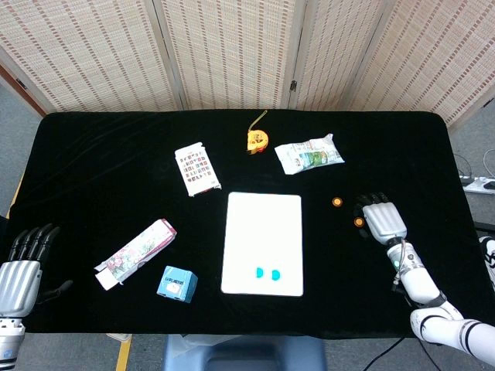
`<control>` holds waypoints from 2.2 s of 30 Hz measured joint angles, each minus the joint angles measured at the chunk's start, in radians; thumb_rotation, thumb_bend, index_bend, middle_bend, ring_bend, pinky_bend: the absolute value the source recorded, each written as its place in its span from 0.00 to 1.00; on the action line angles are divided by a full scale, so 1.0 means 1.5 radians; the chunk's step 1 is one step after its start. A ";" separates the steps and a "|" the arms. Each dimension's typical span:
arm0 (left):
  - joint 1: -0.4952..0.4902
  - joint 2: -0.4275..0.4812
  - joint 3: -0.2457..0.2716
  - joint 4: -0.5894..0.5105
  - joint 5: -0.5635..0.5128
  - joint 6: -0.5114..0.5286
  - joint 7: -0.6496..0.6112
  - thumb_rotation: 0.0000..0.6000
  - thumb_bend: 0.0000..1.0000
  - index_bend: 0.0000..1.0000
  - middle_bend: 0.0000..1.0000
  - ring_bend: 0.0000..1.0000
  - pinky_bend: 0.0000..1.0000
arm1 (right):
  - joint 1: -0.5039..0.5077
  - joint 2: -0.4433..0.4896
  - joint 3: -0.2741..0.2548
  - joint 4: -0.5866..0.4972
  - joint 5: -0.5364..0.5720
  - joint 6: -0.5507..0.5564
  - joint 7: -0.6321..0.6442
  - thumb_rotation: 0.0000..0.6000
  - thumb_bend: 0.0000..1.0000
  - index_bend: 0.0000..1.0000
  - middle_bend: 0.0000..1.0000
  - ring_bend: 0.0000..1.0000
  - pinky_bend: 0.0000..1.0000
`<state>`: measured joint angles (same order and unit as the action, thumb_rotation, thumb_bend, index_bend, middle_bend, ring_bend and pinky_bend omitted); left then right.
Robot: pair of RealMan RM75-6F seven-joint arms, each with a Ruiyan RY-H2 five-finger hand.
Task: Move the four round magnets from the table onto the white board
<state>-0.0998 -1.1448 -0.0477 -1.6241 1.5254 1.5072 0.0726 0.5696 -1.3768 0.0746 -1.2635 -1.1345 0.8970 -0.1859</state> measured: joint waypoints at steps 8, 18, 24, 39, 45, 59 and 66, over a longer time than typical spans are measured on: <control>-0.004 0.001 -0.001 -0.008 0.001 -0.003 0.009 1.00 0.15 0.01 0.08 0.06 0.00 | -0.002 -0.040 0.005 0.083 0.016 -0.038 0.021 1.00 0.37 0.42 0.19 0.11 0.08; -0.001 0.002 0.000 -0.008 -0.007 -0.004 0.010 1.00 0.15 0.01 0.08 0.06 0.00 | 0.020 -0.087 0.022 0.147 0.012 -0.073 0.034 1.00 0.37 0.43 0.19 0.11 0.08; 0.000 0.001 0.001 -0.005 -0.010 -0.004 0.007 1.00 0.15 0.01 0.08 0.06 0.00 | 0.030 -0.100 0.027 0.160 0.010 -0.086 0.029 1.00 0.37 0.45 0.19 0.12 0.08; -0.002 -0.002 0.000 0.000 -0.009 -0.006 0.002 1.00 0.15 0.01 0.08 0.06 0.00 | 0.023 -0.090 0.032 0.144 0.005 -0.075 0.025 1.00 0.37 0.55 0.21 0.13 0.09; -0.003 0.000 -0.001 -0.003 -0.009 -0.005 0.003 1.00 0.15 0.01 0.08 0.06 0.00 | 0.020 -0.059 0.032 0.071 -0.025 -0.052 0.033 1.00 0.37 0.55 0.21 0.13 0.09; 0.007 0.005 0.003 -0.006 -0.003 0.010 -0.003 1.00 0.15 0.01 0.08 0.06 0.00 | 0.101 -0.019 0.044 -0.164 -0.087 -0.085 -0.008 1.00 0.37 0.55 0.21 0.13 0.09; 0.012 0.003 0.005 0.003 -0.007 0.012 -0.012 1.00 0.15 0.01 0.08 0.06 0.00 | 0.168 -0.083 0.058 -0.157 -0.029 -0.129 -0.077 1.00 0.37 0.55 0.21 0.12 0.09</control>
<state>-0.0822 -1.1400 -0.0406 -1.6203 1.5153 1.5246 0.0553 0.8210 -1.5010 0.1621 -1.4989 -1.1781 0.7038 -0.3007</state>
